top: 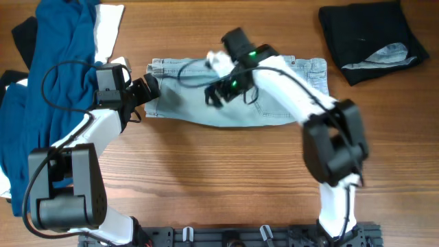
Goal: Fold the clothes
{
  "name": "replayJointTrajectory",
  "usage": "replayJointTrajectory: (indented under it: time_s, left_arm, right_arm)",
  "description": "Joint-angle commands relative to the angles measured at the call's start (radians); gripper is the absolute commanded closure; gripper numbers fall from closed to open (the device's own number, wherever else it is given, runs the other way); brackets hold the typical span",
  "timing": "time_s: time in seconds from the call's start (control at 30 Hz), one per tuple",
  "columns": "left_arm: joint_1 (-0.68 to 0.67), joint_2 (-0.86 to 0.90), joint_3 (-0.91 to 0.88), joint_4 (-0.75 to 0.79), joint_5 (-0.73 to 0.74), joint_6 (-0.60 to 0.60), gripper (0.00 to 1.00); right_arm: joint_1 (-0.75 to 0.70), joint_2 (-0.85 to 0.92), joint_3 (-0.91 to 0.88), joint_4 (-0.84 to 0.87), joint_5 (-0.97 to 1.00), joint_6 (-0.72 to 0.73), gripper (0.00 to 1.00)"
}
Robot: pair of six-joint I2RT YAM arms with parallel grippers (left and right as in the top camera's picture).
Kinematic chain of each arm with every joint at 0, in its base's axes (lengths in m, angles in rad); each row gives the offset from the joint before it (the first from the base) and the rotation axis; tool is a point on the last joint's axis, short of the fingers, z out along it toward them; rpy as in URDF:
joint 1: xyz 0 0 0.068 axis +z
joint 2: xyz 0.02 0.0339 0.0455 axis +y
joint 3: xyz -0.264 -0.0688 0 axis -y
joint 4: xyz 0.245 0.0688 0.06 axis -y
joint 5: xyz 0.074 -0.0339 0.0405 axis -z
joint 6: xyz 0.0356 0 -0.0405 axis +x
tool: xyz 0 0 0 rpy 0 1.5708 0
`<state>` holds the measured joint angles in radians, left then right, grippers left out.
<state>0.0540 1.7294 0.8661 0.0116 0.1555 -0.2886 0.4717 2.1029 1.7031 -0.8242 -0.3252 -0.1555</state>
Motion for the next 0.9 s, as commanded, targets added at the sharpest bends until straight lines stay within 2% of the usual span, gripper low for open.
replayJointTrajectory:
  time_s: [0.0, 0.1, 0.17, 0.3, 0.37, 0.43, 0.53, 0.6, 0.67, 0.73, 0.8, 0.87]
  left_arm:
    - [-0.018, 0.0, 0.01, -0.066, 0.037, 0.024, 0.06]
    - [-0.056, 0.014, 0.009, -0.129, 0.075, 0.045, 0.11]
    - [-0.103, 0.033, 0.009, -0.12, 0.079, 0.128, 0.21]
    - [-0.129, 0.069, 0.009, -0.069, 0.048, 0.132, 0.23]
    - [-0.128, 0.077, 0.01, -0.06, 0.015, 0.133, 0.28]
    - [-0.128, 0.034, 0.05, -0.104, 0.011, 0.132, 0.23]
    - [-0.128, -0.077, 0.183, -0.319, -0.029, 0.167, 0.16]
    - [-0.128, -0.107, 0.216, -0.381, -0.059, 0.177, 0.15]
    - [-0.132, -0.107, 0.216, -0.383, -0.018, 0.177, 0.23]
    - [-0.132, -0.094, 0.216, -0.369, 0.042, 0.182, 0.44]
    - [-0.13, -0.037, 0.215, -0.349, 0.074, 0.23, 0.55]
    - [-0.128, 0.025, 0.215, -0.347, 0.092, 0.23, 0.6]
  right_arm:
    - [-0.137, -0.164, 0.006, 0.041, 0.003, 0.166, 0.0]
    - [-0.286, -0.188, 0.006, 0.043, -0.001, 0.237, 0.0]
    - [-0.366, -0.188, 0.006, 0.03, -0.013, 0.234, 0.0]
    - [-0.444, -0.174, -0.014, -0.001, -0.013, 0.235, 0.0]
    - [-0.457, -0.174, -0.04, 0.0, -0.013, 0.235, 0.0]
    - [-0.458, -0.174, -0.049, 0.001, -0.013, 0.235, 0.0]
    - [-0.458, -0.174, -0.048, -0.002, -0.013, 0.234, 0.01]
    - [-0.458, -0.174, -0.049, -0.003, -0.013, 0.234, 0.0]
    - [-0.458, -0.174, -0.048, 0.002, -0.013, 0.234, 0.0]
    - [-0.458, -0.174, -0.049, 0.003, -0.012, 0.234, 0.02]
    - [-0.458, -0.174, -0.049, 0.004, -0.012, 0.238, 0.3]
    - [-0.459, -0.174, -0.048, 0.008, -0.011, 0.246, 0.35]
